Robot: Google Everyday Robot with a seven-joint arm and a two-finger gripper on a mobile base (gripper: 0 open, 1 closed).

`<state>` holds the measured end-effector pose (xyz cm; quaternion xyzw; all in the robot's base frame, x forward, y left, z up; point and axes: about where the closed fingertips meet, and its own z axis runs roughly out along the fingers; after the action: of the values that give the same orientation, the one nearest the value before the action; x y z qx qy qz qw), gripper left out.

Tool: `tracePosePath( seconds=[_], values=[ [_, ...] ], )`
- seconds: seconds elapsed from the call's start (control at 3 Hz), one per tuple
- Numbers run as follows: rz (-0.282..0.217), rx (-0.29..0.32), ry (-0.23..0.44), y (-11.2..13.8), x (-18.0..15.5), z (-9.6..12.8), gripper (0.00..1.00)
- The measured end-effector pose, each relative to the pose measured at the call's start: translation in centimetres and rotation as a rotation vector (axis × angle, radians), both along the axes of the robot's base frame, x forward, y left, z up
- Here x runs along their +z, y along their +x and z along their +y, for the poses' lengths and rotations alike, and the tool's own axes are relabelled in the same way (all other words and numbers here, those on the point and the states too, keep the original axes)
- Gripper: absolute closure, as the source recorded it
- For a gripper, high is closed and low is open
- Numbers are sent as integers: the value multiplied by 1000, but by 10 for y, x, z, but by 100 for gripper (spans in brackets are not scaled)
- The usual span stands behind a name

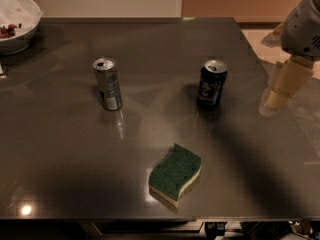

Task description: Move pepsi can near sponge

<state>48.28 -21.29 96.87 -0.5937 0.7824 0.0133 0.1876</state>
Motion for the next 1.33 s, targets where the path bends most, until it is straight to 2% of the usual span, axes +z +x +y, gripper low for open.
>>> tracePosePath(
  seconds=[0.67, 1.33],
  values=[
    [-13, 16, 161, 53, -23, 27, 0],
    [13, 28, 257, 90, -53, 48, 0]
  ],
)
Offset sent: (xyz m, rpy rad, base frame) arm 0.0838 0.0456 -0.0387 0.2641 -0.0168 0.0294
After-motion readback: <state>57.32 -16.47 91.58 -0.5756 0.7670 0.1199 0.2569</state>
